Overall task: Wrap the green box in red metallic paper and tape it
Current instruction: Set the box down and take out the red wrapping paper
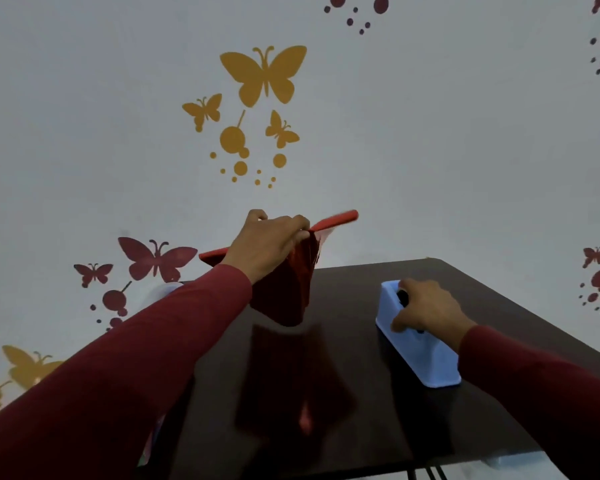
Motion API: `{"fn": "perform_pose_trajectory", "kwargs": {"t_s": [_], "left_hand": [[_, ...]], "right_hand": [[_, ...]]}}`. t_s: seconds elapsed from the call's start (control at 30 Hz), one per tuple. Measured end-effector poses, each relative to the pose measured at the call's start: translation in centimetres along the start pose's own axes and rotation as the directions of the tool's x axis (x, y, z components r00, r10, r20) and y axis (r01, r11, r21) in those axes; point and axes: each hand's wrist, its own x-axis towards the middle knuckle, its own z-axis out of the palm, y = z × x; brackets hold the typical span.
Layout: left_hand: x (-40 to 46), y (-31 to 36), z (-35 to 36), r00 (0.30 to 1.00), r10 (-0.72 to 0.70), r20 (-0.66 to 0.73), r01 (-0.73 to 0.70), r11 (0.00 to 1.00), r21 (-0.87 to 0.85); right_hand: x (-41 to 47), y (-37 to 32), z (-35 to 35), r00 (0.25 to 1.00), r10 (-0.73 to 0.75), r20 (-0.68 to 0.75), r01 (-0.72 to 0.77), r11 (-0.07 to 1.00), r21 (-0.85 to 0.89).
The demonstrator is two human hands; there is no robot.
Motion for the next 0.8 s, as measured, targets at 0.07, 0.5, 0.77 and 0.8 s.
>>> {"fn": "perform_pose_trajectory", "kwargs": {"t_s": [0.07, 0.5, 0.77, 0.8], "left_hand": [[0.5, -0.3, 0.3, 0.999, 0.039, 0.037, -0.04, 0.999, 0.006], [-2.5, -1.3, -0.9, 0.945, 0.002, 0.328, 0.042, 0.991, -0.127], [-10.3, -2.8, 3.2, 0.755, -0.038, 0.655, 0.153, 0.981, -0.119], [-10.6, -2.7, 3.7, 0.712, -0.051, 0.7, 0.206, 0.968, -0.14]], "right_hand": [[0.0, -0.5, -0.7, 0.999, 0.047, 0.027, -0.046, 0.998, -0.05], [1.8, -11.2, -2.3, 0.793, -0.564, -0.23, 0.485, 0.813, -0.323], [-0.3, -7.5, 3.6, 0.861, -0.506, 0.049, 0.497, 0.818, -0.289], [-0.4, -7.2, 4.0, 0.87, -0.483, 0.103, 0.492, 0.835, -0.246]]}}
